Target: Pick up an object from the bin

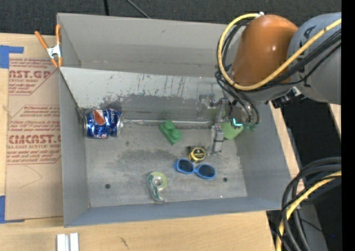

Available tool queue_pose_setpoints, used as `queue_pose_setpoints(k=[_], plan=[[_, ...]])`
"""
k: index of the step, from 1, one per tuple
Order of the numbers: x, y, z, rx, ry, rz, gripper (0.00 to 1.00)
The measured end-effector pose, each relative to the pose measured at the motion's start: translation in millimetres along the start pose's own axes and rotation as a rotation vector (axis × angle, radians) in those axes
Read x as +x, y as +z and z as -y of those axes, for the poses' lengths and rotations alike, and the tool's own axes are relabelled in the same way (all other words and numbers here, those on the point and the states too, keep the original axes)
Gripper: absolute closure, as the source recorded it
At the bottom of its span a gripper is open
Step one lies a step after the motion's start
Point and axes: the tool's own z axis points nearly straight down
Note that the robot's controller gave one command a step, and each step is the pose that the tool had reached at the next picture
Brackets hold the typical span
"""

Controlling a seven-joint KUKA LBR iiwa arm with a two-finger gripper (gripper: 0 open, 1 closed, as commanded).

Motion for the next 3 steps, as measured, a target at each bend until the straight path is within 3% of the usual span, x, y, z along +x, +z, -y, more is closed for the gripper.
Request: queue_pose_setpoints(k=[1, 2, 3], plan=[[27.1, 134.6, 12.1, 0.0, -0.353, 0.002, 0.0], [25.8, 132.6, 12.2, 0.001, -0.352, 0.005, 1.0], [45.1, 4.6, -30.4, 0.002, -0.376, 0.015, 1.0]])
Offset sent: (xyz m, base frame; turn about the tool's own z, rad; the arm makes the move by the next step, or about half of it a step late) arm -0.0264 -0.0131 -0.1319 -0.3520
